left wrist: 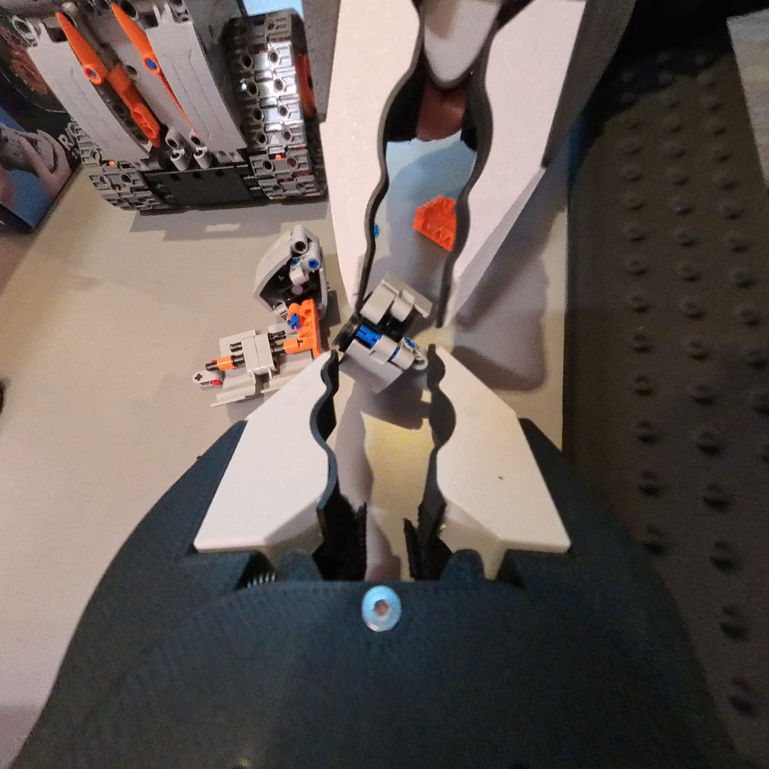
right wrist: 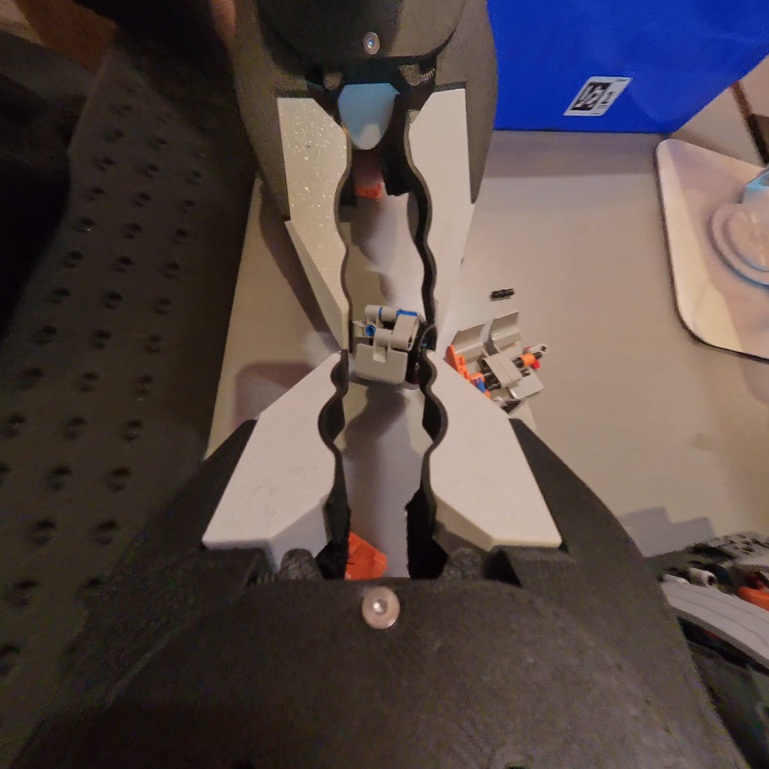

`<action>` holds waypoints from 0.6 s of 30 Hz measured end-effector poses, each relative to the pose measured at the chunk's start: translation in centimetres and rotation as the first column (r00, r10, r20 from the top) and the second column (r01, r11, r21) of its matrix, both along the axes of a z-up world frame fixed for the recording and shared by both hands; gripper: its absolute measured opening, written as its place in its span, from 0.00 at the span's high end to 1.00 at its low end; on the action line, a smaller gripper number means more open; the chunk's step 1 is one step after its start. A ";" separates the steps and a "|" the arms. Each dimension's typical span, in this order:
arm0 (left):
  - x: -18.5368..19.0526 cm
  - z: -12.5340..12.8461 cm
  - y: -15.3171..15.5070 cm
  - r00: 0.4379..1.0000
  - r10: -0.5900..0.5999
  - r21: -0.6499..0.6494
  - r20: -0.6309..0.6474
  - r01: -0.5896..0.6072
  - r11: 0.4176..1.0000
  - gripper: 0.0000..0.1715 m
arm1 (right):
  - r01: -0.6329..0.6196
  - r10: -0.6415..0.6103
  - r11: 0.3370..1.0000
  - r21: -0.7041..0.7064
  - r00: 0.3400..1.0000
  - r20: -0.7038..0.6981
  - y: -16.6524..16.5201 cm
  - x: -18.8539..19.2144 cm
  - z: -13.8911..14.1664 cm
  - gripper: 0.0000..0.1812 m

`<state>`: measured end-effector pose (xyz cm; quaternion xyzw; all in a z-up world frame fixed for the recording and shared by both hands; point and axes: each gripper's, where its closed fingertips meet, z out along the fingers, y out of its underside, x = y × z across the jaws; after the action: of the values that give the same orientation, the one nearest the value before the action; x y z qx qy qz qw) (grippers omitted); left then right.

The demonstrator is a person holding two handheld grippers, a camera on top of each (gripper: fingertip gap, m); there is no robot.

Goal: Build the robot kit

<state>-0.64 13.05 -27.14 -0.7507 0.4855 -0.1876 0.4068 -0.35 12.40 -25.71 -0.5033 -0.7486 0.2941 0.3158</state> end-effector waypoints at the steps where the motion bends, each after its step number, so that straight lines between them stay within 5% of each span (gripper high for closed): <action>1: 0.0 0.1 0.1 1.000 0.009 -0.004 0.010 -0.009 1.000 0.77 | 0.022 -0.021 0.999 0.032 1.000 -0.014 0.4 -0.1 0.2 0.83; 18: -0.6 0.1 1.4 0.989 0.088 0.153 -0.119 -0.069 0.986 0.78 | 0.132 -0.129 0.988 0.080 0.991 -0.036 1.8 -0.6 0.3 0.88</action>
<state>-1.20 14.42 -27.06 -0.7472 0.4928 -0.0872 0.4373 -0.91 14.16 -25.42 -0.5333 -0.7205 0.2496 0.3662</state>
